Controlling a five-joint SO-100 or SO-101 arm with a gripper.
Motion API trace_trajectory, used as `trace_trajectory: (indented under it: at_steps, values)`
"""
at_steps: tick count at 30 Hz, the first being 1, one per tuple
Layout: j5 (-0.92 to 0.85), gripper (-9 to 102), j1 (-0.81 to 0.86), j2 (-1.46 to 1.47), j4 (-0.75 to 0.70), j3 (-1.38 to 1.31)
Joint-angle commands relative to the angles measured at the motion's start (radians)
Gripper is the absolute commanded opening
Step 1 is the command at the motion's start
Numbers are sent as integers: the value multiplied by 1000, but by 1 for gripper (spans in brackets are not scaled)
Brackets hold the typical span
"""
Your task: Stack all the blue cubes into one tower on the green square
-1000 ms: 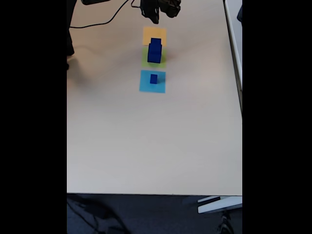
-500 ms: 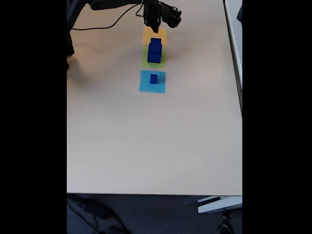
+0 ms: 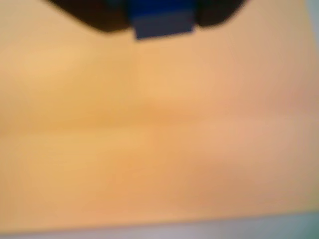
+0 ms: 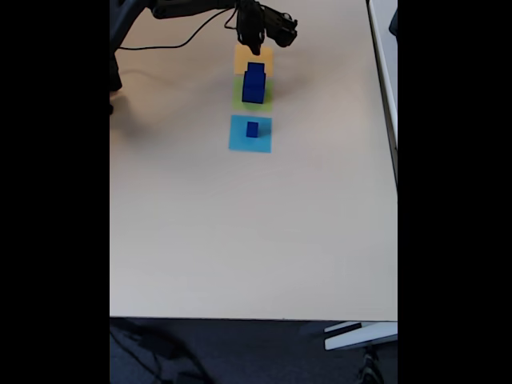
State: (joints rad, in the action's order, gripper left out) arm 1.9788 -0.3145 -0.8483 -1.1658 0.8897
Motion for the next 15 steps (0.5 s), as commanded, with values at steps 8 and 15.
trace_trajectory:
  at_steps: [8, 15]
  values:
    - [-26, 0, 23, -8, 15, -63]
    - [-25, 0, 28, 0, 15, -55]
